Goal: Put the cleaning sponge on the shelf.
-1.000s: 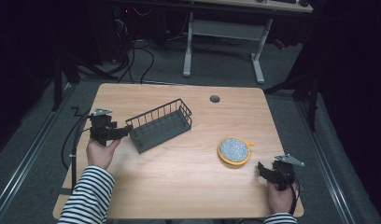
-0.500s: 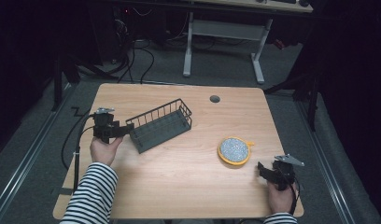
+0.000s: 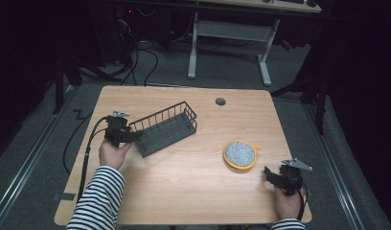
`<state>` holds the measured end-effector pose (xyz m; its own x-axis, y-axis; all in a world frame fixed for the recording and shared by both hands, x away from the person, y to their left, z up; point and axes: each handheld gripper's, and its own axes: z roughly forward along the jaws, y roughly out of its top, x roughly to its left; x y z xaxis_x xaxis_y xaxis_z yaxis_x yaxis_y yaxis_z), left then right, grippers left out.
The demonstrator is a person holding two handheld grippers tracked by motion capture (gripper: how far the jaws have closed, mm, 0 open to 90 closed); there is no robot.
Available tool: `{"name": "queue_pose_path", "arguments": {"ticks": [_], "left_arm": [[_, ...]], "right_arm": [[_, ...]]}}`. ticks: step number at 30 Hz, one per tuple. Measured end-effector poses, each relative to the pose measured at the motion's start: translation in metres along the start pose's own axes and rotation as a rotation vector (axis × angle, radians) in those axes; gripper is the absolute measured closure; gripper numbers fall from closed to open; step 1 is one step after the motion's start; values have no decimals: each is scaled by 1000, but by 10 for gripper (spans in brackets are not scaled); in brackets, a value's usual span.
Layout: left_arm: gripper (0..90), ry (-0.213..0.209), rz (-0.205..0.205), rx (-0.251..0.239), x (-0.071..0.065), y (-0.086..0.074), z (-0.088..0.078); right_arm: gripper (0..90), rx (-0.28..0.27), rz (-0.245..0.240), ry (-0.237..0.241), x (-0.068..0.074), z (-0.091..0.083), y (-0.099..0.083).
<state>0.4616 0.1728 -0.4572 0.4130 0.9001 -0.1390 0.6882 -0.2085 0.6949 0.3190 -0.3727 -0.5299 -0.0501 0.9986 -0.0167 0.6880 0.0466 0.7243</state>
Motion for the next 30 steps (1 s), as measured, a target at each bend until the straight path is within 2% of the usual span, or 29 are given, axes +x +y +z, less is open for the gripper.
{"name": "queue_pose_path", "arguments": {"ticks": [4, 13, 18, 23, 27, 30], "left_arm": [[499, 11, 16, 12, -3, -1, 2], [503, 1, 26, 6, -8, -5, 1], [501, -12, 31, -5, -16, -10, -2], [497, -16, 54, 14, -27, -13, -5], [494, -40, 50, -7, -37, -22, -9], [494, -43, 53, -9, -42, -26, -12]], "right_arm": [[293, 0, 0, 0, 0, 0, 0], [292, 0, 0, 0, 0, 0, 0], [292, 0, 0, 0, 0, 0, 0], [292, 0, 0, 0, 0, 0, 0], [292, 0, 0, 1, 0, 0, 0], [292, 0, -1, 1, 0, 0, 0]]}}
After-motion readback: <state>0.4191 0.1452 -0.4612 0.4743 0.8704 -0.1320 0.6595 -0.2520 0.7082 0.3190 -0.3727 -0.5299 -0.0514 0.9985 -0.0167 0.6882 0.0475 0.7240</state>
